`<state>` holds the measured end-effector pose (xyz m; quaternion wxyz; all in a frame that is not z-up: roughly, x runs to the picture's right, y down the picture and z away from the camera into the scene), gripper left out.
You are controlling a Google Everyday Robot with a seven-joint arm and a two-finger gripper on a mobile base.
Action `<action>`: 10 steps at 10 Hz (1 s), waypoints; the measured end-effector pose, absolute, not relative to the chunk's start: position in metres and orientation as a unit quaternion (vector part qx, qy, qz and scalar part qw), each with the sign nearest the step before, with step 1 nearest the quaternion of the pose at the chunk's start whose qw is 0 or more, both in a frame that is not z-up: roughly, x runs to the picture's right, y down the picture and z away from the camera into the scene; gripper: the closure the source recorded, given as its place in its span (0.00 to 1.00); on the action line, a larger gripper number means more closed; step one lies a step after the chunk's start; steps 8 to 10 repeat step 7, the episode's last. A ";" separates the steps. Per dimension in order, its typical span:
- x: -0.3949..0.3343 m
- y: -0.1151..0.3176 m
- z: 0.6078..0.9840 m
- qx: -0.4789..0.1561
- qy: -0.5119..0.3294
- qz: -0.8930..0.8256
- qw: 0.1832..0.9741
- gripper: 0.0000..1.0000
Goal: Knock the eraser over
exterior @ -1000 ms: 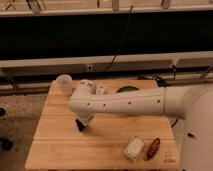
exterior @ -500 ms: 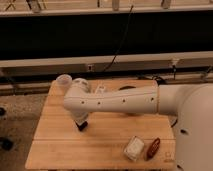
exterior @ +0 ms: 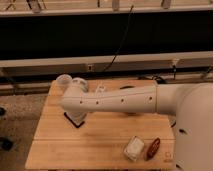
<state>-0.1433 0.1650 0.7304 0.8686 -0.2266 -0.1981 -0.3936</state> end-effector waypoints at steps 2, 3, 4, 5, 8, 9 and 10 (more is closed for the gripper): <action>-0.141 0.160 0.735 -0.222 -0.198 -0.395 0.869 0.97; -0.147 0.160 0.735 -0.221 -0.199 -0.398 0.868 0.97; -0.150 0.160 0.735 -0.220 -0.200 -0.400 0.867 0.97; -0.152 0.159 0.736 -0.219 -0.199 -0.401 0.867 0.97; -0.153 0.156 0.737 -0.217 -0.200 -0.404 0.866 0.97; -0.153 0.156 0.737 -0.217 -0.200 -0.404 0.866 0.97; -0.153 0.156 0.737 -0.217 -0.200 -0.404 0.866 0.97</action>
